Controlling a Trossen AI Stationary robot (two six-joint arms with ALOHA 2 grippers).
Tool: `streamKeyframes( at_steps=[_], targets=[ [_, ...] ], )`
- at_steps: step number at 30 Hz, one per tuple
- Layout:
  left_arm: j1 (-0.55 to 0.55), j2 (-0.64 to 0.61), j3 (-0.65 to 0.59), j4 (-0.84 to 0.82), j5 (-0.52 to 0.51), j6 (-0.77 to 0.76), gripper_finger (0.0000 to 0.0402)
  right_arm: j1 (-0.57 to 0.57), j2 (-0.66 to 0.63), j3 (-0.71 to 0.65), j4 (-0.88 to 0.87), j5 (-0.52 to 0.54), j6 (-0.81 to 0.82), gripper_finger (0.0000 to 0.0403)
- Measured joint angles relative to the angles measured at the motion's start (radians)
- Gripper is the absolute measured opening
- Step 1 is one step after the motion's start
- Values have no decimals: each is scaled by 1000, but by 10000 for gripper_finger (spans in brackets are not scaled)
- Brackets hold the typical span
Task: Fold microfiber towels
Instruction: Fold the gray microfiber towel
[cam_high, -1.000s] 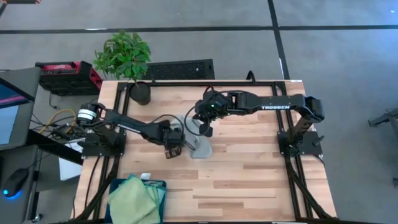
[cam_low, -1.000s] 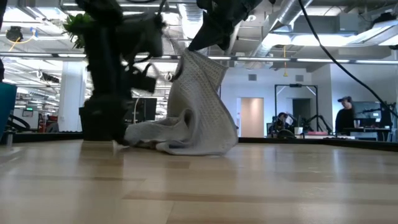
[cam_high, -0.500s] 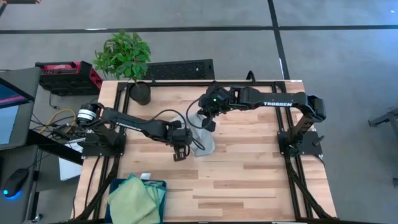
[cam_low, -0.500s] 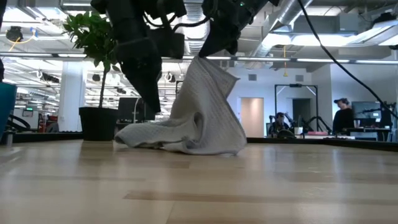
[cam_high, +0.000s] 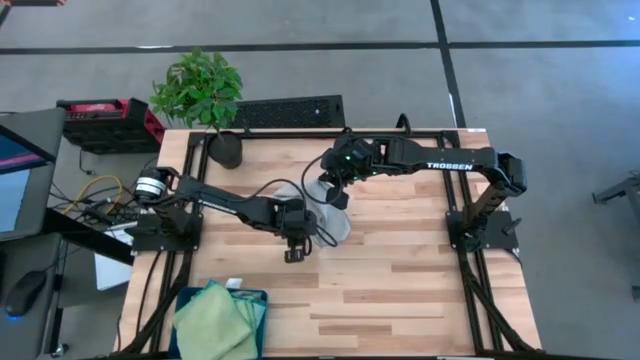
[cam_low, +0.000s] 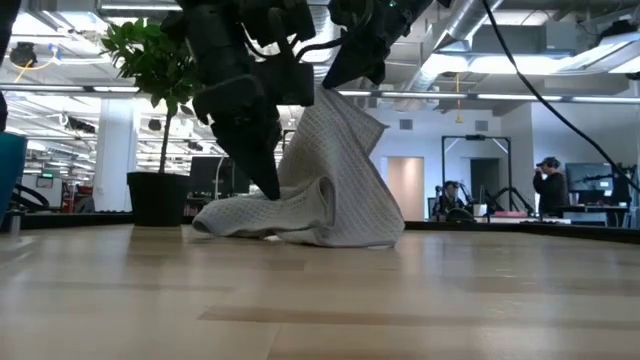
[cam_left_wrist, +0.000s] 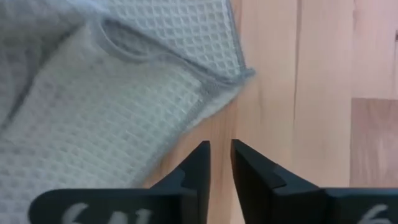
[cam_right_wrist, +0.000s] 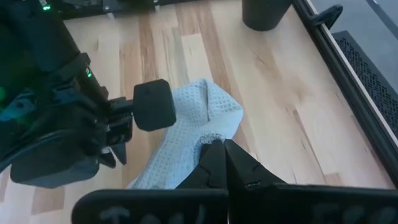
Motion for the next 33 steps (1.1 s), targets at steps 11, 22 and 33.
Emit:
streamKeyframes(
  at_steps=[11, 22, 33],
  targets=[
    [0, 29, -5, 12, -193, 180, 125, 0, 0, 0, 4, 0, -2, 2],
    [0, 137, 0, 41, -255, 257, 131, 0, 0, 0, 5, -1, -3, 2],
    [6, 146, -2, 26, -444, 272, 131, 0, 0, 0, 5, -1, -10, 2]
  ],
)
